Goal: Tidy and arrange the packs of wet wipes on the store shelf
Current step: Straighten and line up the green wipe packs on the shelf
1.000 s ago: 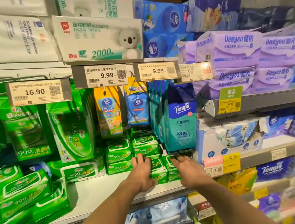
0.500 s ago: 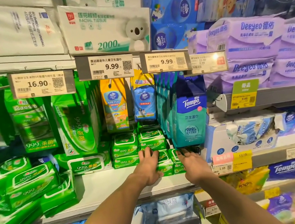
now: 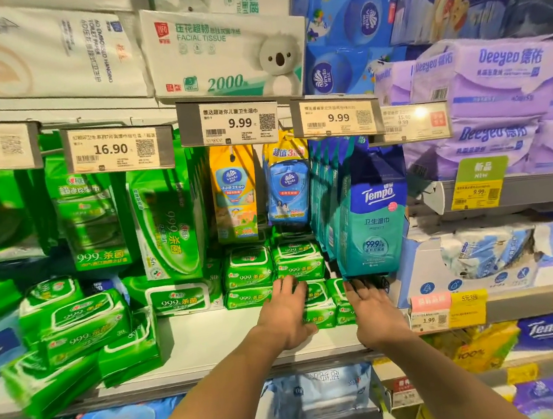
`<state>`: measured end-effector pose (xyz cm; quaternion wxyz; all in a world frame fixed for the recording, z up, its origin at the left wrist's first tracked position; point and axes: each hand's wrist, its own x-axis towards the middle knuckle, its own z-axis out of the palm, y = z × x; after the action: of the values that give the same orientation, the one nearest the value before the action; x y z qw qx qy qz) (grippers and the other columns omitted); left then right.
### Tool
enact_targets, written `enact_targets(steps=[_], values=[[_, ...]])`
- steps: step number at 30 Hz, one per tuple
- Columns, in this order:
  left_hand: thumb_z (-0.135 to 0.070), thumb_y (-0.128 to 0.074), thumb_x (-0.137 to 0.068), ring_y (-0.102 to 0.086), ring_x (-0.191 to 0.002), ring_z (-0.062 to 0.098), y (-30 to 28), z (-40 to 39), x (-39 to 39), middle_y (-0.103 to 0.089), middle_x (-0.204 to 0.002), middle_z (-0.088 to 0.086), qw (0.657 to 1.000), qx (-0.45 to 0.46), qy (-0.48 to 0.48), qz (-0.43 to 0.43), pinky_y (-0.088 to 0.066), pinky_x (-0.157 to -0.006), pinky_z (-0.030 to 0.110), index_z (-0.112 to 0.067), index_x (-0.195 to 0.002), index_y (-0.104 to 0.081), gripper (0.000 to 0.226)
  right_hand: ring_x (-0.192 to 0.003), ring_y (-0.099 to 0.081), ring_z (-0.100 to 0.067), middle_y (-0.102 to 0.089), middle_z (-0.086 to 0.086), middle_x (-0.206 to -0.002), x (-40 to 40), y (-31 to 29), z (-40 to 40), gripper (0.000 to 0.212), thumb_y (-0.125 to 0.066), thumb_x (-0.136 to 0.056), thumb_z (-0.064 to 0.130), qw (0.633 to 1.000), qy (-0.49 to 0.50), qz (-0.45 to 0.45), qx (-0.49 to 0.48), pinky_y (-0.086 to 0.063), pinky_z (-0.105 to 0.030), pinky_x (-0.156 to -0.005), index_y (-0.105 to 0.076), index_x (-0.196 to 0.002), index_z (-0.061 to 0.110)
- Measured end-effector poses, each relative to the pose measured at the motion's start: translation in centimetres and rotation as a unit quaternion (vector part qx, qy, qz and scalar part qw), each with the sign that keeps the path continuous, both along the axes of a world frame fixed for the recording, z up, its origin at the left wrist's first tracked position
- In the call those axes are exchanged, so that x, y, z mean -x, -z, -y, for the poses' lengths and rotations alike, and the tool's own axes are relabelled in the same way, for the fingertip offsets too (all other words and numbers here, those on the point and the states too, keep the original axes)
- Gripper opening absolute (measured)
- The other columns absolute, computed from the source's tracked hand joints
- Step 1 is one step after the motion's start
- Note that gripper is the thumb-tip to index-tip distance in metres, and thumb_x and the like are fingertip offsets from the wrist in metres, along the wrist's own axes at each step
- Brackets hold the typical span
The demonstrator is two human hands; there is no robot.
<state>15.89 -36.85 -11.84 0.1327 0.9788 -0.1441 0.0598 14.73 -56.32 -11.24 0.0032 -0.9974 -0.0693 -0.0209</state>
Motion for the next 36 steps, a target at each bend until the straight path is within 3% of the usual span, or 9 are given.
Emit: enact_targets(steps=[6,10,14,16,21,25,28,31,36], values=[[-0.057,-0.074,-0.075,-0.021,-0.135,0.027,-1.9,-3.5,1.9,-0.025,-0.143,0.006,1.000,0.000,-0.010,-0.003,-0.040,-0.108,0.047,-0.014,-0.146,-0.029,0.094,-0.150,0.000,-0.028,-0.005,-0.010,-0.163,1.7,-1.5,-2.9,0.081,-0.043,-0.087,0.004,1.000,-0.021,-0.002,-0.011,-0.008,-0.038,-0.122,0.001,-0.155,0.010],[-0.048,-0.072,-0.080,-0.024,-0.133,0.031,-3.2,-7.6,3.6,-0.029,-0.140,0.013,1.000,-0.021,-0.015,-0.009,-0.035,-0.110,0.046,-0.010,-0.143,-0.034,0.083,-0.150,0.005,-0.026,0.004,-0.014,-0.163,2.5,-2.4,-7.0,0.076,-0.040,-0.089,0.009,0.997,-0.070,-0.008,-0.002,-0.007,-0.037,-0.122,-0.001,-0.154,0.005],[-0.046,-0.070,-0.080,-0.026,-0.131,0.033,-4.4,-13.1,5.5,-0.032,-0.140,0.015,0.998,-0.036,-0.042,-0.009,-0.036,-0.109,0.048,-0.011,-0.144,-0.036,0.080,-0.140,-0.028,-0.029,-0.034,-0.013,-0.146,3.2,-3.4,-11.6,0.051,-0.050,-0.089,0.023,0.992,-0.130,0.000,-0.004,-0.034,-0.038,-0.111,-0.041,-0.136,0.005],[-0.047,-0.072,-0.077,-0.029,-0.127,0.032,-5.0,-16.2,6.5,-0.037,-0.137,0.013,0.998,-0.028,-0.059,-0.003,-0.036,-0.109,0.044,-0.013,-0.143,-0.038,0.082,-0.131,-0.038,-0.029,-0.041,-0.009,-0.134,3.5,-3.6,-14.3,0.044,-0.051,-0.090,0.033,0.985,-0.173,0.005,0.001,-0.042,-0.041,-0.103,-0.048,-0.127,0.010],[-0.041,-0.071,-0.078,-0.036,-0.124,0.030,-6.6,-23.6,9.8,-0.045,-0.129,0.011,0.996,0.009,-0.089,0.000,-0.034,-0.109,0.042,-0.016,-0.134,-0.051,0.065,-0.125,-0.043,-0.022,-0.044,-0.002,-0.128,5.4,-3.7,-21.9,0.051,-0.052,-0.087,0.048,0.962,-0.267,0.005,-0.055,-0.043,-0.036,-0.098,-0.048,-0.129,0.020],[-0.039,-0.071,-0.077,-0.041,-0.117,0.029,-7.6,-28.1,11.8,-0.051,-0.121,0.010,0.989,-0.007,-0.139,0.056,-0.036,-0.105,0.039,-0.017,-0.126,-0.058,0.056,-0.126,-0.044,-0.026,-0.046,-0.005,-0.131,7.3,-3.9,-27.3,0.063,-0.057,-0.083,0.057,0.959,-0.254,-0.027,-0.123,-0.039,-0.034,-0.103,-0.048,-0.133,0.019],[-0.047,-0.070,-0.075,-0.041,-0.124,0.030,-8.1,-30.6,12.9,-0.048,-0.130,0.008,0.976,-0.026,-0.198,0.083,-0.038,-0.104,0.041,-0.018,-0.133,-0.051,0.068,-0.126,-0.046,-0.031,-0.046,-0.012,-0.131,7.8,-4.0,-30.6,0.075,-0.059,-0.076,0.064,0.962,-0.221,-0.057,-0.148,-0.042,-0.037,-0.102,-0.047,-0.131,0.016],[-0.054,-0.072,-0.074,-0.033,-0.133,0.030,-8.1,-32.0,13.9,-0.039,-0.143,0.009,0.969,-0.041,-0.240,0.043,-0.035,-0.109,0.043,-0.017,-0.142,-0.040,0.084,-0.126,-0.045,-0.033,-0.043,-0.013,-0.133,8.1,-3.9,-33.1,0.086,-0.061,-0.066,0.071,0.966,-0.186,-0.078,-0.161,-0.044,-0.040,-0.101,-0.045,-0.130,0.015],[-0.058,-0.072,-0.074,-0.030,-0.136,0.030,-7.9,-32.8,14.8,-0.036,-0.147,0.009,0.969,-0.064,-0.239,-0.003,-0.032,-0.112,0.047,-0.014,-0.146,-0.032,0.094,-0.122,-0.050,-0.035,-0.047,-0.014,-0.130,7.8,-3.2,-35.3,0.090,-0.076,-0.063,0.064,0.973,-0.122,-0.058,-0.189,-0.047,-0.042,-0.097,-0.043,-0.128,0.011]])
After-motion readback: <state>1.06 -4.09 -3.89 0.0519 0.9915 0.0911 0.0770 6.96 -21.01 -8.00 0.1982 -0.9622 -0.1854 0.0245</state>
